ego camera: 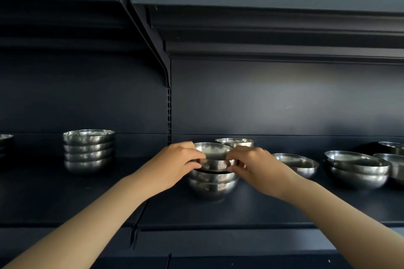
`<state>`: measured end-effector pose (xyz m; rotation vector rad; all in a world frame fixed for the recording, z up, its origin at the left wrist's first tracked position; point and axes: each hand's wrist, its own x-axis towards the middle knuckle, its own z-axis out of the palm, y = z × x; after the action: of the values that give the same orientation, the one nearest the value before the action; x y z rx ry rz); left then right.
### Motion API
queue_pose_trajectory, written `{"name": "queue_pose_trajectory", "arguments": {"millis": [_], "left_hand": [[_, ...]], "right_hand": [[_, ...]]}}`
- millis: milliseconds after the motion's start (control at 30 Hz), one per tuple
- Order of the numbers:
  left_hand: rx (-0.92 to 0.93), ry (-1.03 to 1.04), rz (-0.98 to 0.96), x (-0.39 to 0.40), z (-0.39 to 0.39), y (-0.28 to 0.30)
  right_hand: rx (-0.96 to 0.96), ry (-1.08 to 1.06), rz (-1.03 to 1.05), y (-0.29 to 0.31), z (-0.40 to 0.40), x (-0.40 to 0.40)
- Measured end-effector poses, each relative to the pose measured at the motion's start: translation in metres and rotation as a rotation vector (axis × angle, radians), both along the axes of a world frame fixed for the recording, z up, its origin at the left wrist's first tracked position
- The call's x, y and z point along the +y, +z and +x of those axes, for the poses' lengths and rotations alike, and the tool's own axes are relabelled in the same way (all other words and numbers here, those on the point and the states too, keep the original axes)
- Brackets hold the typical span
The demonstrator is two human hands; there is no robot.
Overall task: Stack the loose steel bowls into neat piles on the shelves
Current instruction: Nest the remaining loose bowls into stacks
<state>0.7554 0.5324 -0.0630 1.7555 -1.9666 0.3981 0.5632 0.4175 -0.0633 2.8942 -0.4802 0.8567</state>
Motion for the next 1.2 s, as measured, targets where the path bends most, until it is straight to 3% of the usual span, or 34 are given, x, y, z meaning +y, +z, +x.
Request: {"name": "queue_pose_trajectory", "arguments": {"millis": [333,533,700,1200], "left_hand": [[0.038,-0.038,-0.016,-0.001,0.008,-0.011],[0.215,-0.003,-0.066,-0.005,0.019,-0.019],[0.445,0.040,0.088,-0.011,0.024,-0.030],[0.537,0.038,0.065,-0.016,0.023,-0.039]], "right_hand": [[-0.024,0.042,0.046,-0.007,-0.003,0.001],[-0.112,0.008,0.134,-0.010,-0.006,-0.005],[-0.063,-0.087,0.350,-0.012,-0.004,-0.016],[-0.130,-0.042,0.436,-0.018,0.005,-0.028]]}}
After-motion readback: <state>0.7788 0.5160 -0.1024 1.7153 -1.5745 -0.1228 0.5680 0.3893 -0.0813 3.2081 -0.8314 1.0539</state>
